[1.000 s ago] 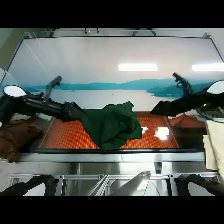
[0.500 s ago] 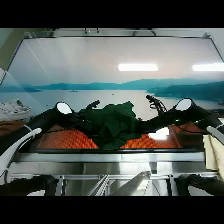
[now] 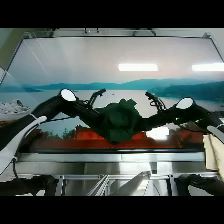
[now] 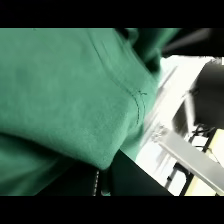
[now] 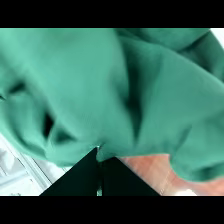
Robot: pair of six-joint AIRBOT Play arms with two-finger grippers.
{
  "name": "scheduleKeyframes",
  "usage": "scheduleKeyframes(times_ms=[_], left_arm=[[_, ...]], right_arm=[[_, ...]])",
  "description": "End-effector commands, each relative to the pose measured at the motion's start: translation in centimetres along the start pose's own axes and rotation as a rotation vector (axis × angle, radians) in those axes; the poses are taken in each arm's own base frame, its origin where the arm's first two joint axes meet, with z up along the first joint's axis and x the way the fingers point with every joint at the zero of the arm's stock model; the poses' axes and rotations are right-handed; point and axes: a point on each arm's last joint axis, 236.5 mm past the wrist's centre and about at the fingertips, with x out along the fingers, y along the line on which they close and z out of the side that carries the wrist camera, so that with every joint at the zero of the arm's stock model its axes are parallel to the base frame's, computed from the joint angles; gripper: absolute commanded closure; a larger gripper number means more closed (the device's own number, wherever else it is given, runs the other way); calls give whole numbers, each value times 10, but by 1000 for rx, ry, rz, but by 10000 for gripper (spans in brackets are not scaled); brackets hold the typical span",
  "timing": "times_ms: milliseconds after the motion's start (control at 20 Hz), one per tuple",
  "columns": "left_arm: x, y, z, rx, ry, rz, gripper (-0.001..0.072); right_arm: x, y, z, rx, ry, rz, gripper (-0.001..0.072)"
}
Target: Fold the shirts.
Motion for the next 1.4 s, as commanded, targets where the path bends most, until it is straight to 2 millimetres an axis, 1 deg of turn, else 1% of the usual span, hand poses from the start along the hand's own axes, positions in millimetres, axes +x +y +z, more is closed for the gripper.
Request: scheduleKeyframes(times_ms=[0, 100, 200, 300, 350, 450, 500, 550, 600, 700, 750, 800, 900, 950, 1000, 1050, 1100, 1150, 1200, 1250, 1300, 1350], left_arm=[[-59, -14, 11, 34, -86, -18, 707], [-104, -10, 19, 27, -195, 4, 707], [-148, -2, 24, 13, -313, 41, 706], [-190, 9, 26, -13, -429, 84, 706], [-210, 15, 26, -27, -483, 106, 706], [-236, 23, 23, -49, -554, 138, 705], [-242, 25, 21, -56, -569, 145, 678], [-244, 27, 21, -55, -572, 148, 679], [-242, 29, 20, -45, -567, 151, 679], [-230, 39, 13, -77, -550, 140, 679], [-220, 45, 6, -103, -530, 128, 679], [-209, 54, -4, -135, -499, 128, 679], [-184, 61, -26, -196, -432, 81, 680], [-174, 58, -35, -215, -399, 47, 679], [-167, 53, -41, -229, -381, 8, 680], [-167, 50, -38, -233, -395, -14, 679], [-173, 45, -28, -218, -434, -31, 680], [-184, 36, -14, -185, -484, -44, 680], [-201, 19, 1, -127, -532, -70, 680], [-217, -4, 12, -58, -561, -107, 683], [-234, -35, 17, 27, -578, -148, 689], [-247, -63, 15, 111, -583, -160, 689]], right_arm=[[-59, -2, 35, -11, -147, -7, 689], [-112, -12, 63, -5, -304, -60, 689], [-162, -20, 80, 9, -435, -112, 689], [-206, -20, 91, 16, -549, -127, 689], [-223, -14, 96, 20, -601, -102, 689], [-247, -1, 104, 16, -689, -41, 689], [-249, 2, 105, 9, -699, -28, 689], [-248, 0, 105, 11, -698, -35, 689], [-249, -4, 107, 18, -705, -46, 689], [-257, -16, 113, 73, -749, -77, 689], [-257, -17, 113, 78, -747, -78, 689], [-251, -15, 107, 72, -713, -72, 689], [-230, -1, 86, 51, -591, -18, 688], [-221, 9, 74, 49, -536, 24, 689], [-216, 14, 69, 45, -516, 40, 689], [-217, 16, 74, 37, -535, 35, 689], [-221, 20, 85, 26, -581, 38, 689], [-228, 32, 99, -38, -647, 64, 689], [-238, 49, 111, -93, -710, 111, 689], [-251, 67, 119, -142, -767, 158, 688], [-262, 83, 121, -185, -804, 171, 689], [-273, 99, 119, -236, -830, 156, 689]])
